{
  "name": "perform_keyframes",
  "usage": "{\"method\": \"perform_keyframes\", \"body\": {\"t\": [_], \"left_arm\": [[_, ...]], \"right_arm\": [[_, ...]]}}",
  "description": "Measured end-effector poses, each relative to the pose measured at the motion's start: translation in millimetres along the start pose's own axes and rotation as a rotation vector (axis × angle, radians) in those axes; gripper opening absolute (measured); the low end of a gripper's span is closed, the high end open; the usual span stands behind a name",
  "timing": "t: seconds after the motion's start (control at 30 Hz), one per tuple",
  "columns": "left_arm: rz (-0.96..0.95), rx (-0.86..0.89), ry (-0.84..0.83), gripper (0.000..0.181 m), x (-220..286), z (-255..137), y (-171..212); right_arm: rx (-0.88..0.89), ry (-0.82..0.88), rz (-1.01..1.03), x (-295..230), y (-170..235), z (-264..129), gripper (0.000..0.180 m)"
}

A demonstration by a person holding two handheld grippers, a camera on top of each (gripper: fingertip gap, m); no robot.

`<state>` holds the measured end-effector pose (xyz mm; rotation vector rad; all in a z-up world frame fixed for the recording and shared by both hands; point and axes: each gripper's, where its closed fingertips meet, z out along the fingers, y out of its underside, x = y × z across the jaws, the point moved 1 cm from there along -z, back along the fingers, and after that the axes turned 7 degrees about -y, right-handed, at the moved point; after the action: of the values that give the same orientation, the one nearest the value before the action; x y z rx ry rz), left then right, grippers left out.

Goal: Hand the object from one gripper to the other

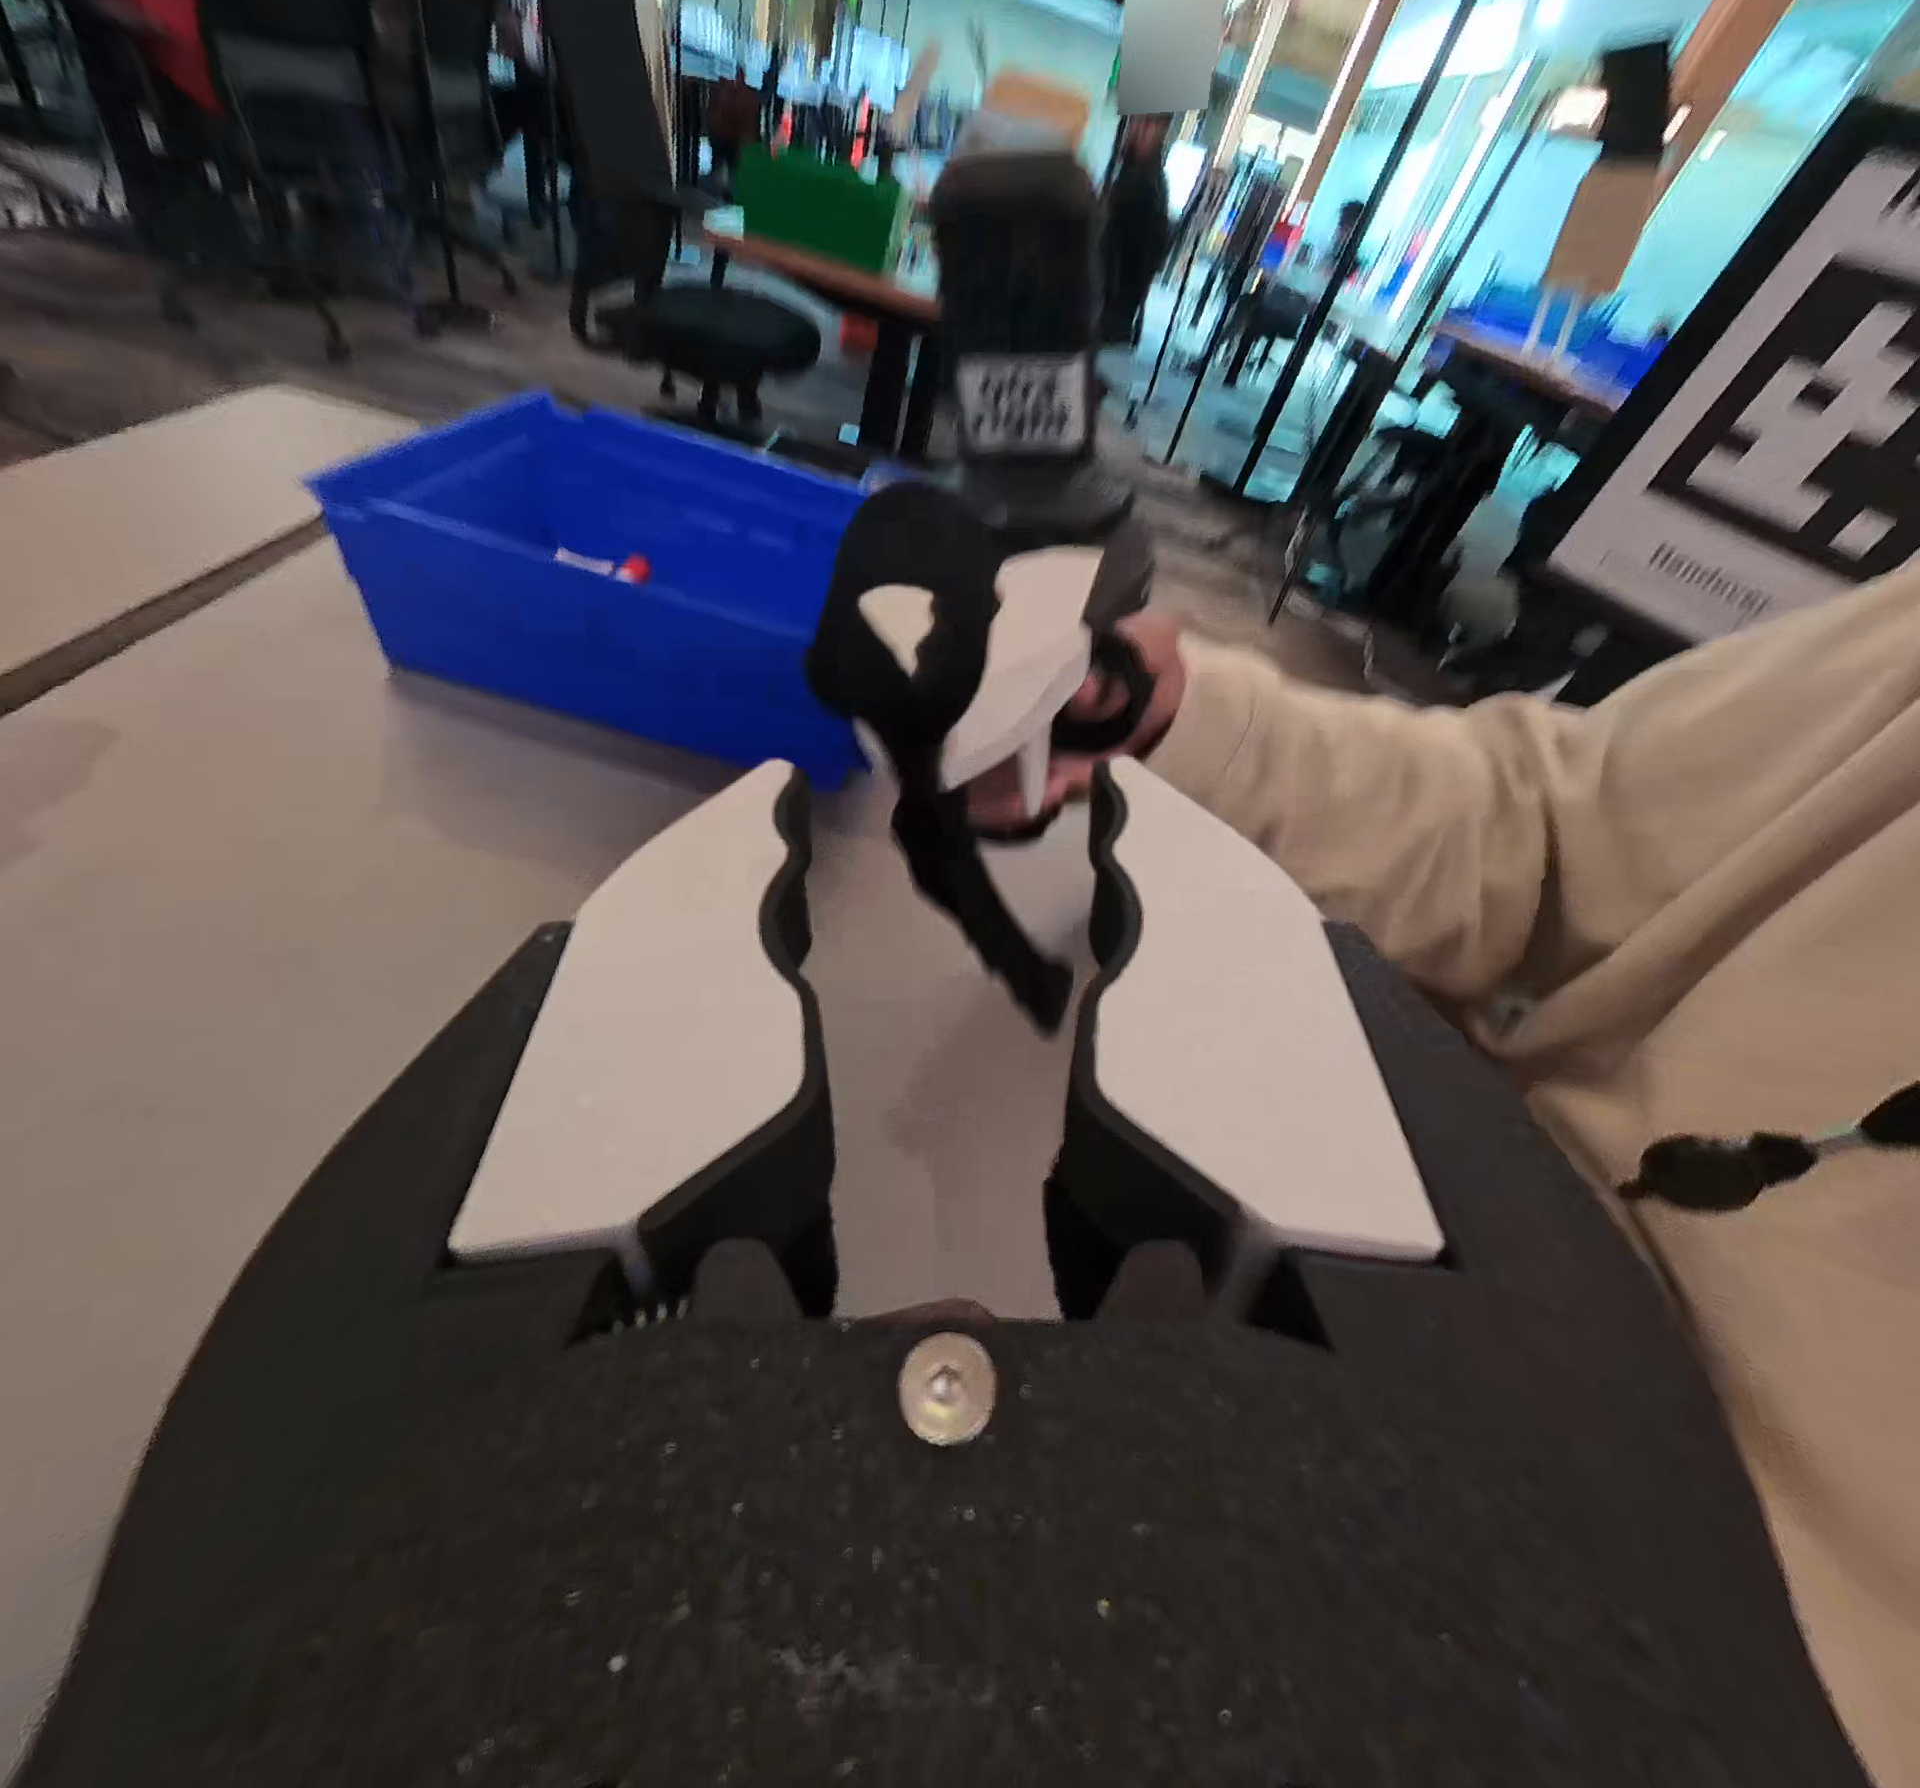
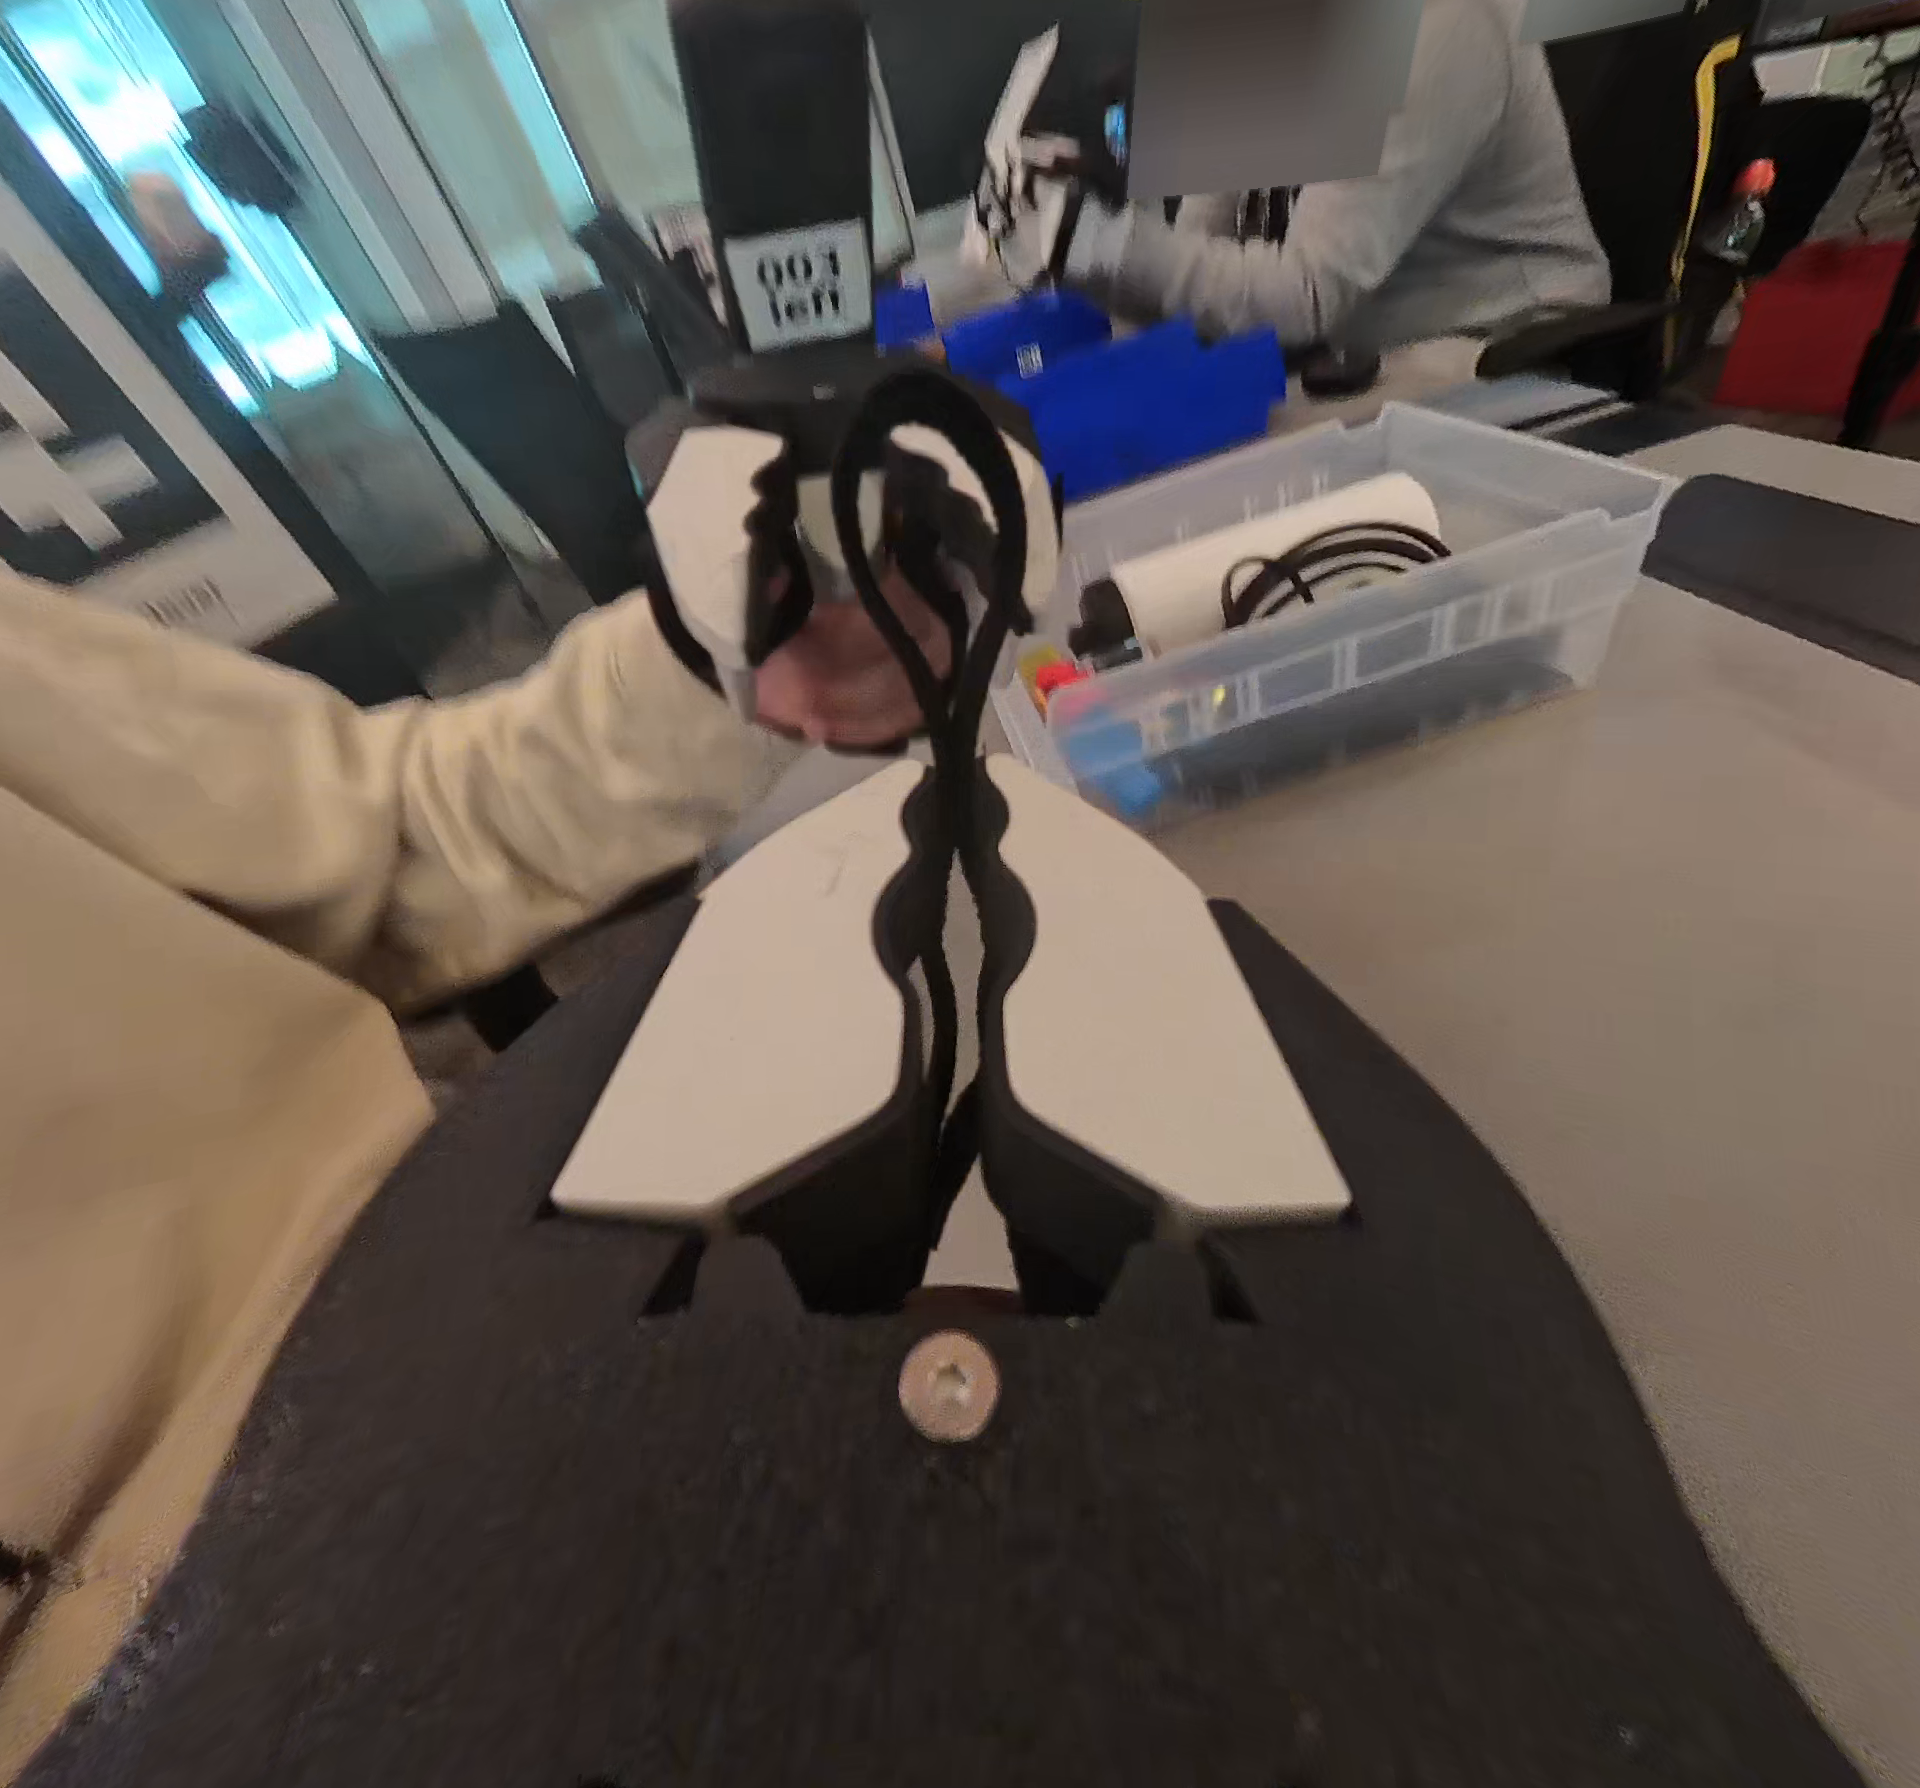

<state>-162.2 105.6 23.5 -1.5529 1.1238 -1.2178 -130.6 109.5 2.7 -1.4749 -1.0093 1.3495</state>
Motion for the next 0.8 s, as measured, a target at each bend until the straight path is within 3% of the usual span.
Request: {"method": "perform_keyframes", "body": {"t": [0.17,0.3,0.4,0.6,0.67,0.8], "left_arm": [[-0.107,0.113,-0.015,0.05,-9.5,4.6,-7.9],[-0.166,0.069,-0.066,0.049,-24.3,11.2,5.7],[-0.219,0.093,-0.038,0.008,-30.3,5.6,7.7],[-0.252,0.067,-0.02,0.005,-32.5,3.9,12.9],[-0.231,0.051,-0.03,0.004,-31.5,2.1,12.1],[-0.194,0.036,-0.052,0.004,-30.8,-5.1,6.7]], "right_arm": [[0.216,-0.086,0.141,7.5,3.5,12.5,0.005],[0.176,-0.062,0.145,10.4,18.9,28.4,0.005],[0.2,-0.079,0.185,10.9,18.5,31.2,0.005],[0.212,-0.083,0.216,12.9,25.2,35.2,0.01],[0.163,-0.083,0.218,14.0,30.0,34.2,0.026],[0.026,-0.038,0.125,16.7,43.4,27.7,0.029]]}}
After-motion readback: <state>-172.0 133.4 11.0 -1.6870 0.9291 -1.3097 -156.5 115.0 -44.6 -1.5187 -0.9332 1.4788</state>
